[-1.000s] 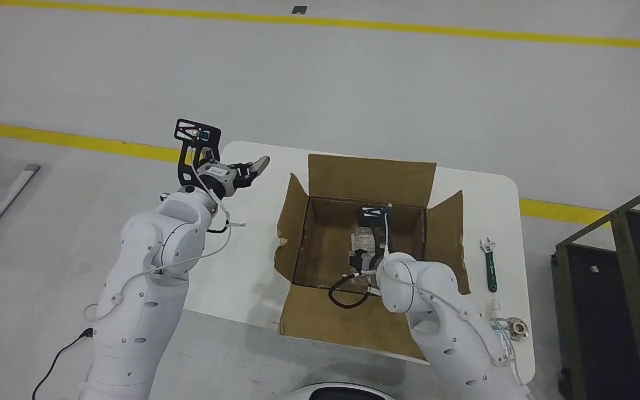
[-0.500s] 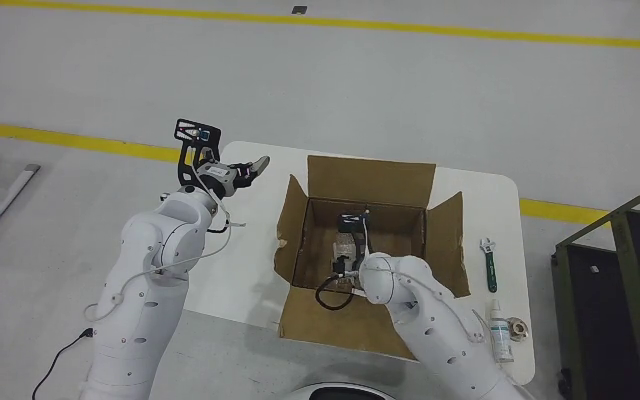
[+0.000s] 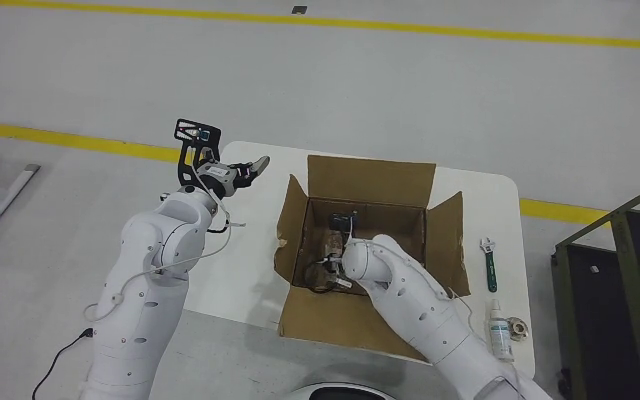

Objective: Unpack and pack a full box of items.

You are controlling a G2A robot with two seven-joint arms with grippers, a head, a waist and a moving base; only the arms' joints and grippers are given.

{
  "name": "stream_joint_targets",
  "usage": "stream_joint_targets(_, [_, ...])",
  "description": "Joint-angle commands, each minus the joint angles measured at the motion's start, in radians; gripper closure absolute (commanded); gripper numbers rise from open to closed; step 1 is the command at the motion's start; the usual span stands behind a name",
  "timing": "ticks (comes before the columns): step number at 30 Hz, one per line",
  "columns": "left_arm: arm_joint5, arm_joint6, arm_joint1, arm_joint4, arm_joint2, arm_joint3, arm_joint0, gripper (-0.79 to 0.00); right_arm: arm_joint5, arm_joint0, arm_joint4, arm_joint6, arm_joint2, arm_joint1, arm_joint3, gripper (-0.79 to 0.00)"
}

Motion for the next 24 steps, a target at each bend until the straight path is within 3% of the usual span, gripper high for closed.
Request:
stream_joint_targets(1, [0.0,0.0,0.0,0.0,0.0,0.0,0.0,-0.785,-0.003,0.02,0.021,-0.003,-0.009,-0.01,0.044,0.0])
stream_joint_targets(7, [0.0,0.0,0.0,0.0,0.0,0.0,0.0,-0.785,0.006,0.063,0.052,-0.01,-0.031,-0.033,0.144,0.0])
stream_joint_targets(9, [0.0,0.0,0.0,0.0,0.0,0.0,0.0,-0.785,0.003,0.073,0.06,-0.018,-0.036,-0.039,0.171,-0.154])
stream_joint_targets(11, [0.0,0.0,0.0,0.0,0.0,0.0,0.0,-0.785,0.002,0.083,0.066,-0.019,-0.043,-0.046,0.196,-0.366])
stream_joint_targets(13, [0.0,0.0,0.0,0.0,0.0,0.0,0.0,-0.785,0.001,0.091,0.072,-0.023,-0.048,-0.052,0.215,-0.468])
stream_joint_targets(20, [0.0,0.0,0.0,0.0,0.0,0.0,0.0,-0.785,-0.003,0.104,0.082,-0.038,-0.047,-0.061,0.239,-0.505])
stream_joint_targets(24, [0.0,0.0,0.0,0.0,0.0,0.0,0.0,-0.785,0.002,0.099,0.073,-0.04,-0.03,-0.056,0.201,-0.563])
